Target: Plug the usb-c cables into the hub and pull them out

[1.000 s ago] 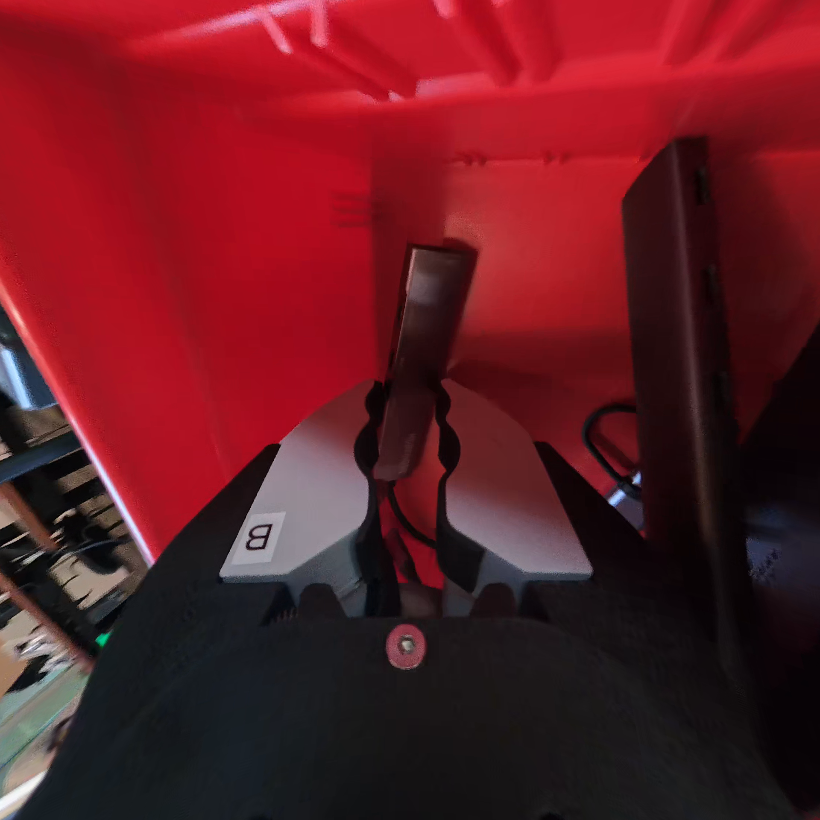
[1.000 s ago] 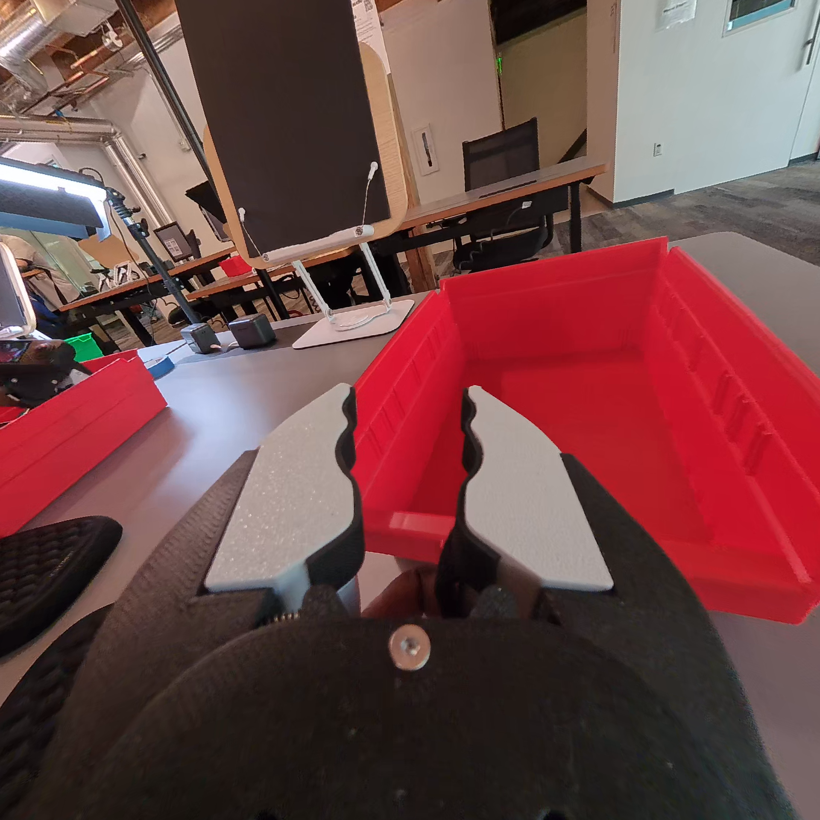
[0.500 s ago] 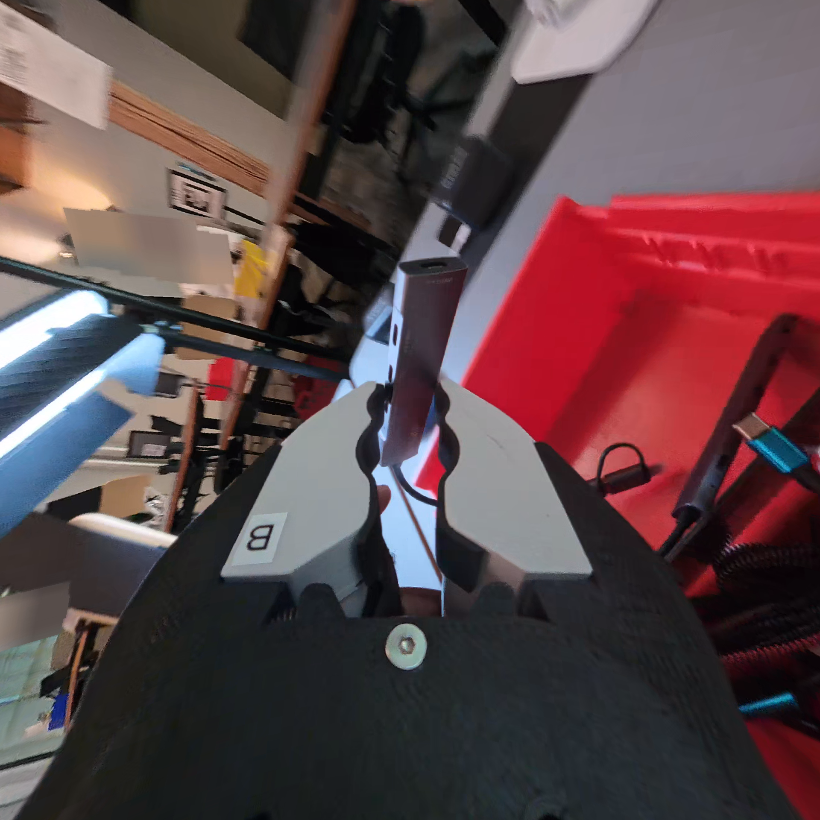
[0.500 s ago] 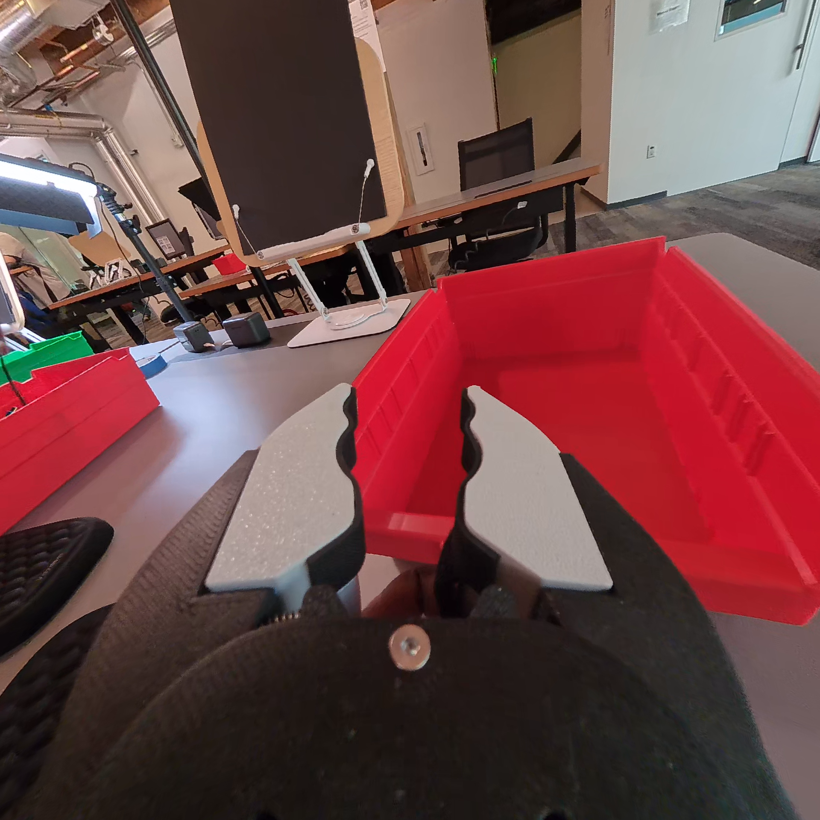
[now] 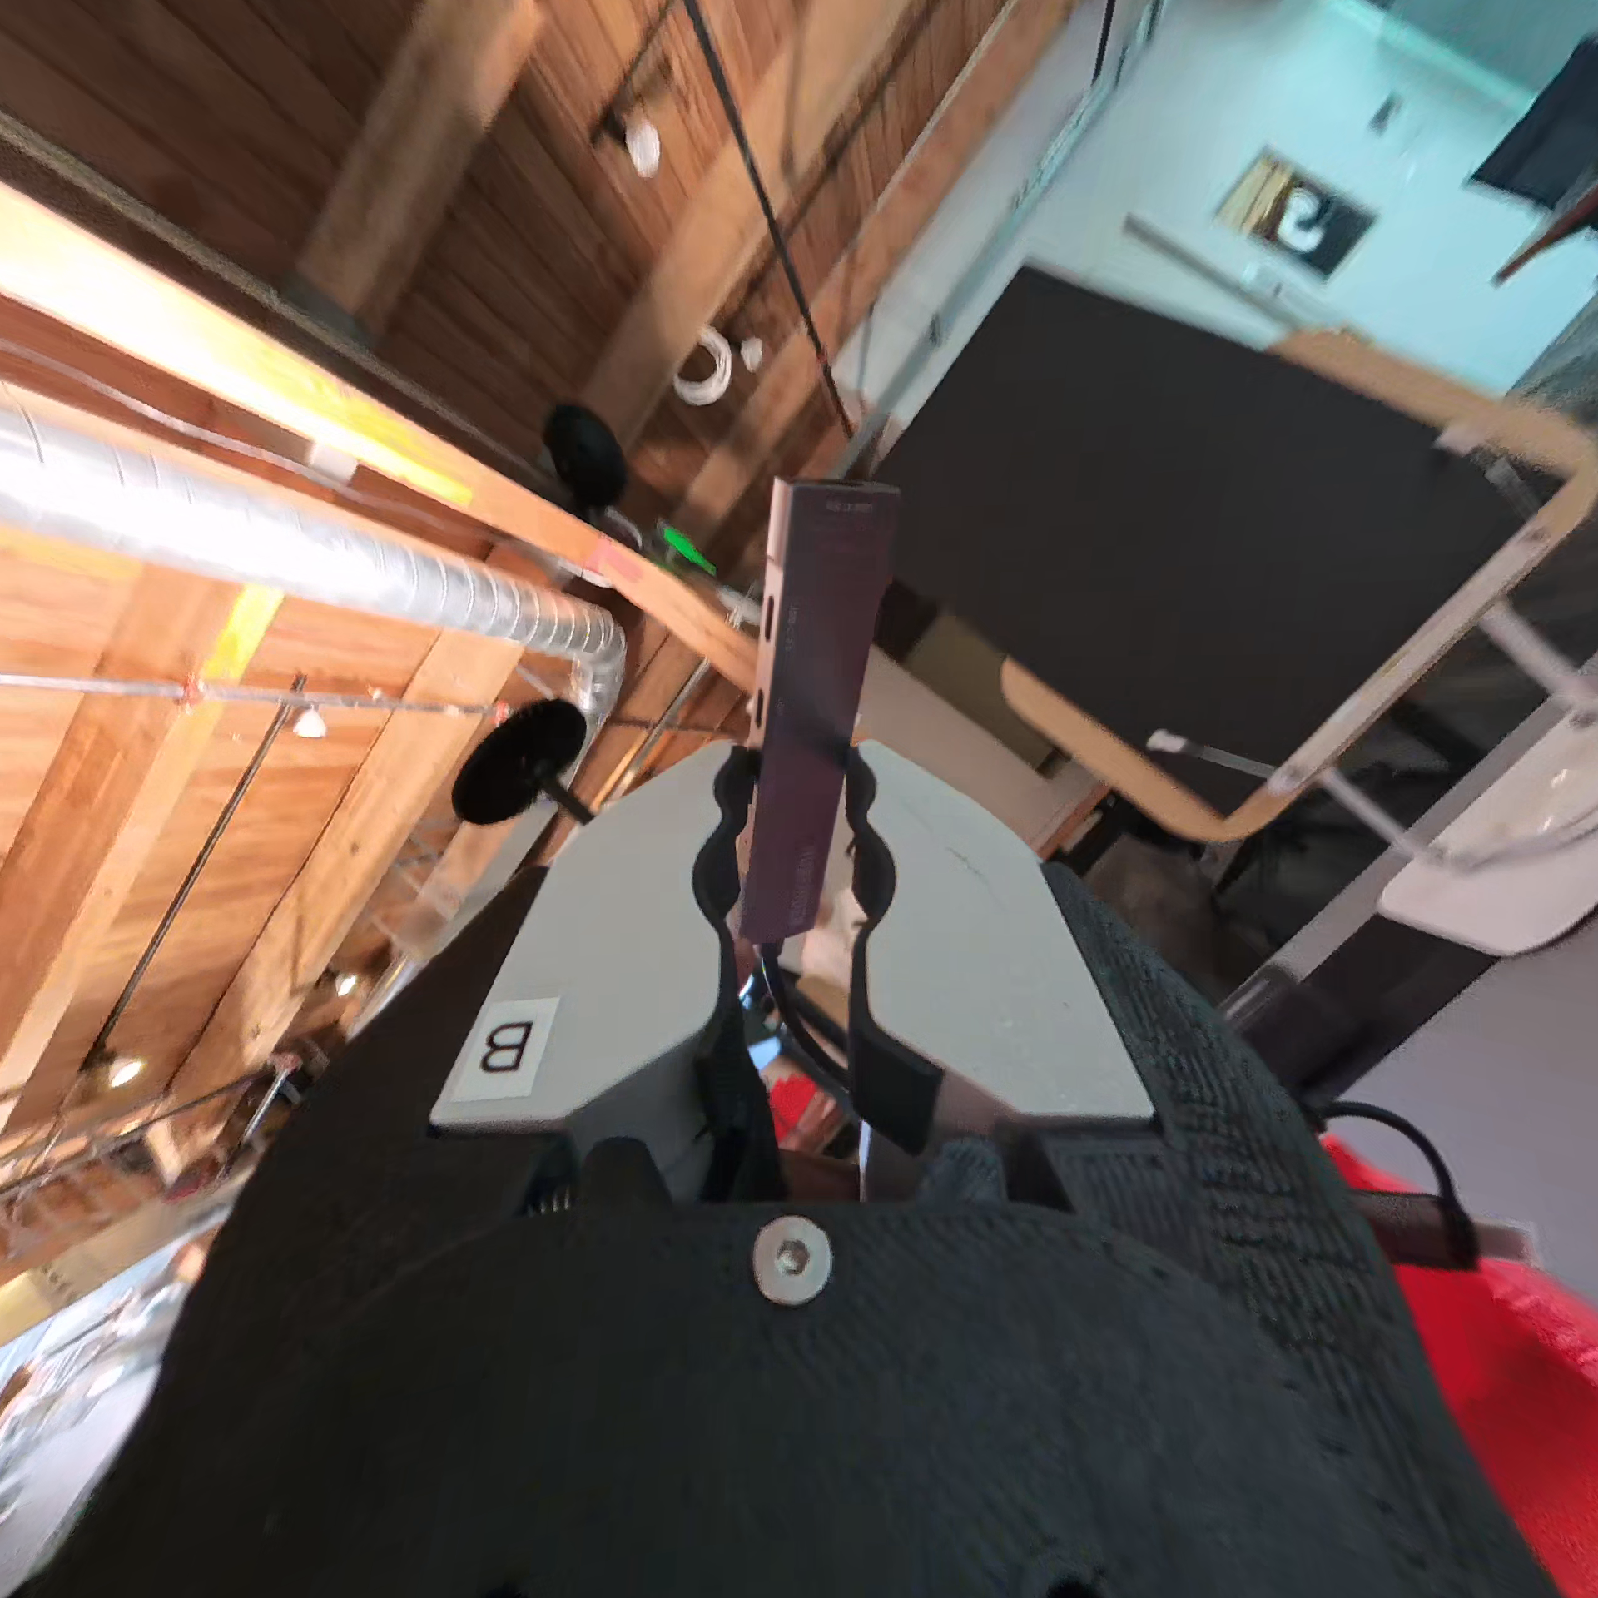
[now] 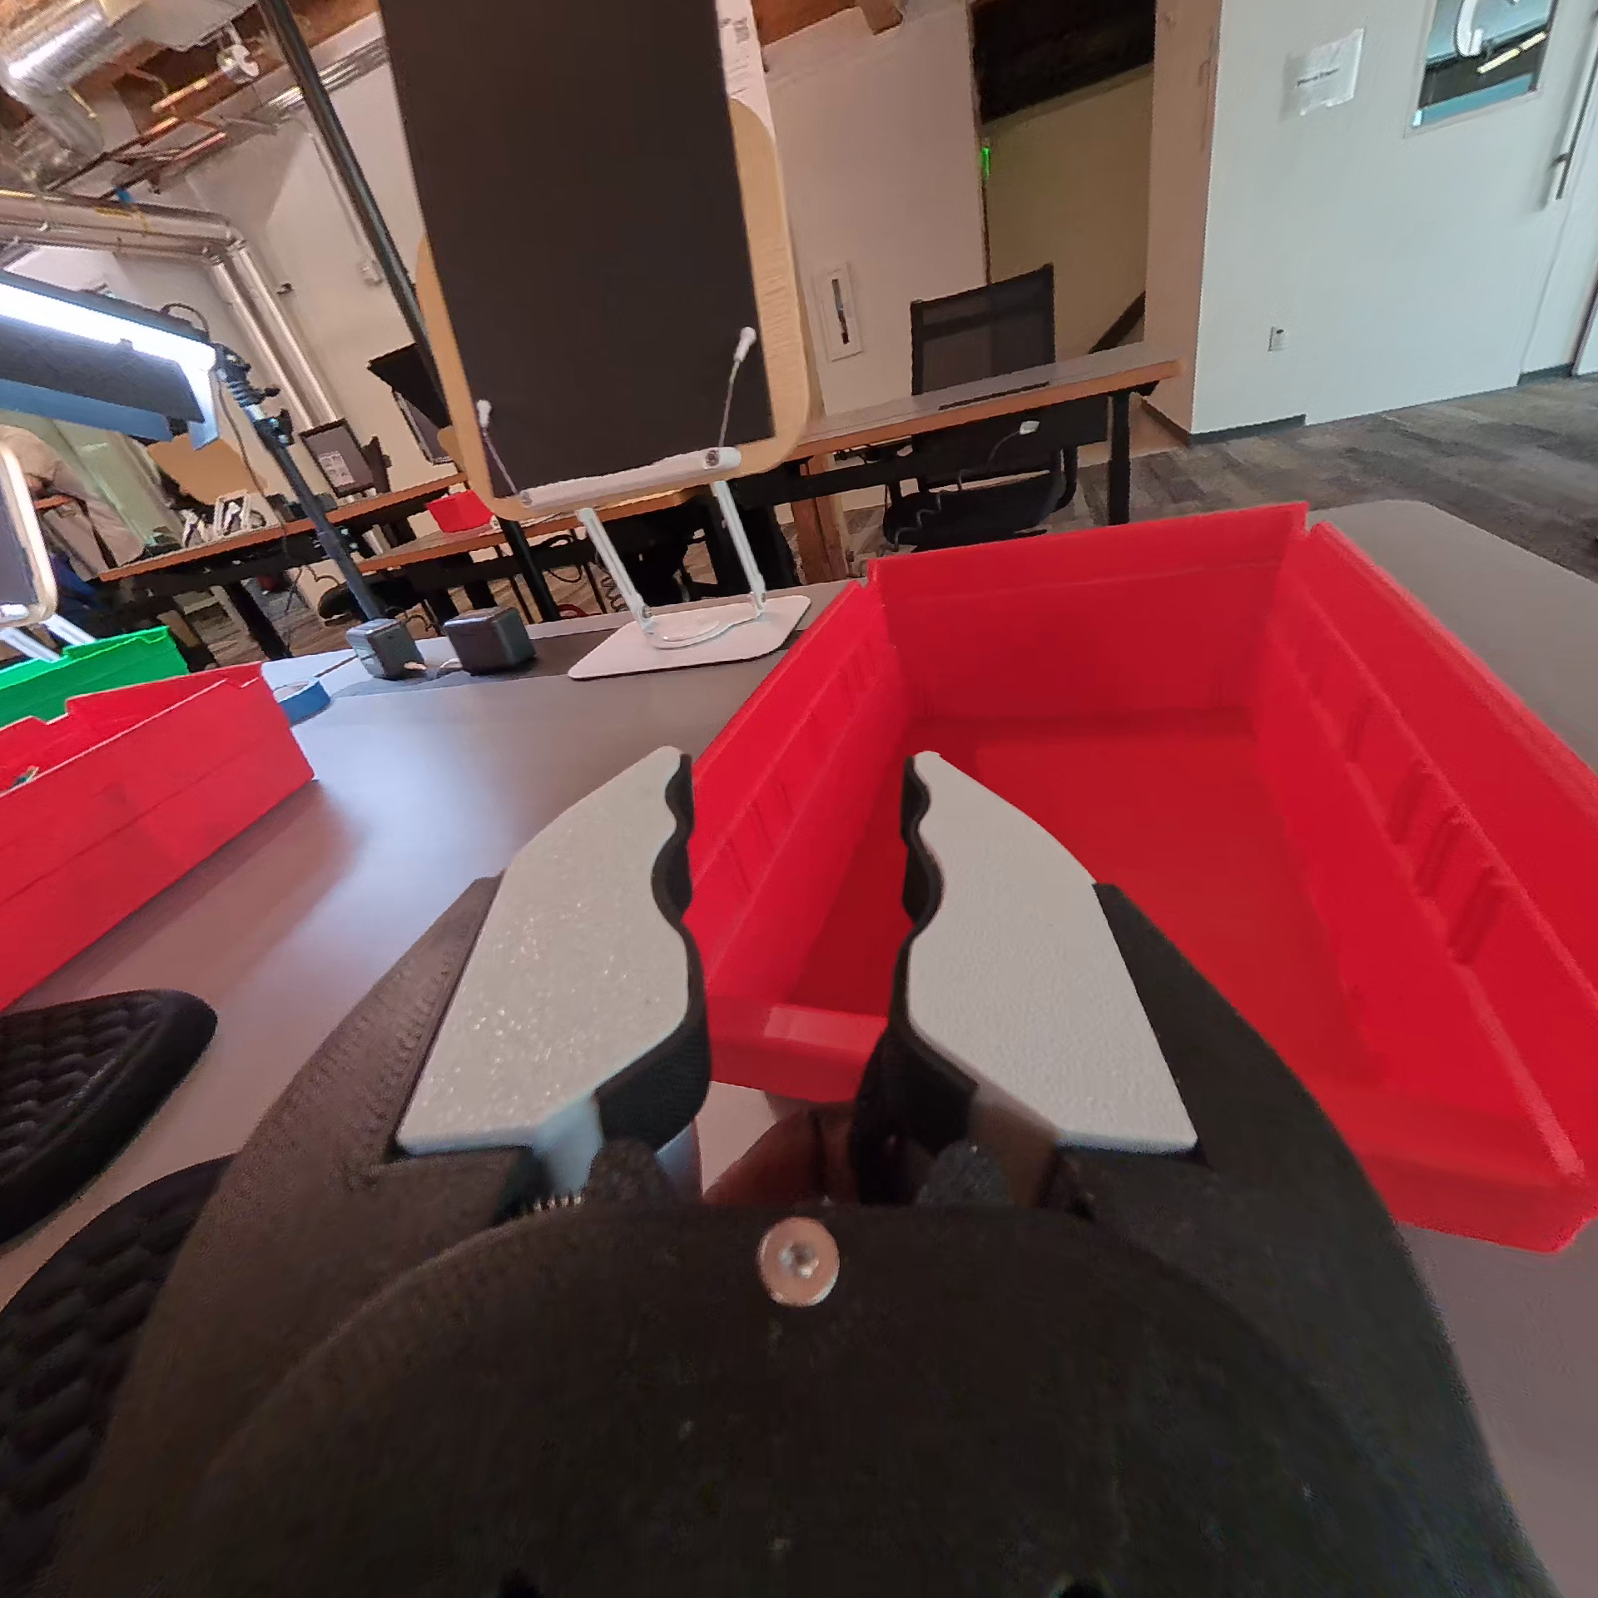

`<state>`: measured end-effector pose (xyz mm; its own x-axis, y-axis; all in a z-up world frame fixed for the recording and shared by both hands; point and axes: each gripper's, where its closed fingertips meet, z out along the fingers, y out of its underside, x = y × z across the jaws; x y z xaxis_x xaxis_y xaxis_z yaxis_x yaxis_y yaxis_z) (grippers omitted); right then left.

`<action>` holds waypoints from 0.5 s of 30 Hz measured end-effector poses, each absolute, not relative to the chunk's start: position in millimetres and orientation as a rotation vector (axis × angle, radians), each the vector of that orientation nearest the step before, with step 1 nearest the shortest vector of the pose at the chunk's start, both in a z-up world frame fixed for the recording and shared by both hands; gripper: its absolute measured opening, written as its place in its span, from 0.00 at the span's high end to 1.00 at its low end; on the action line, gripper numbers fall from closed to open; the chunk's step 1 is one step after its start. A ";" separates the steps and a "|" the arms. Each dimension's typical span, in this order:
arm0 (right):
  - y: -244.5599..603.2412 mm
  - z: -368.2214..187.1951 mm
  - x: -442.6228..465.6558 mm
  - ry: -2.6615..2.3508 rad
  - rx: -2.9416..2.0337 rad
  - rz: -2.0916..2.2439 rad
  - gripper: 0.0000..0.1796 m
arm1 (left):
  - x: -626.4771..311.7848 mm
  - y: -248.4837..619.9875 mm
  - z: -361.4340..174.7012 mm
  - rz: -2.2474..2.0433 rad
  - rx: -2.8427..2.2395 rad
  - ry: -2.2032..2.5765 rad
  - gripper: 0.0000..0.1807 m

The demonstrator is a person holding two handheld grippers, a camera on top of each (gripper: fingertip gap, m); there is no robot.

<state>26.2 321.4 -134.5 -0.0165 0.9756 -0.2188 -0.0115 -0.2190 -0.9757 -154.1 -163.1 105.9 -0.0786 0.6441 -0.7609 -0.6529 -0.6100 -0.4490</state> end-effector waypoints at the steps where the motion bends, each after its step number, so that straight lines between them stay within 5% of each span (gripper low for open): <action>1: 317.4 -133.1 26.4 -1.118 -1.331 1.391 0.74 | -140.7 -146.7 100.9 1.799 -1.266 0.051 0.88; 15: 125.9 -87.6 41.7 -1.545 -0.550 1.402 0.73 | -29.3 41.9 -65.0 1.694 -1.358 0.526 0.88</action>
<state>41.7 125.9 -87.6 -0.4524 0.8247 0.3394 -0.2580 0.2432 -0.9350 -29.3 41.9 -65.0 -0.0183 0.3663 -0.9303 -0.8289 -0.5258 -0.1907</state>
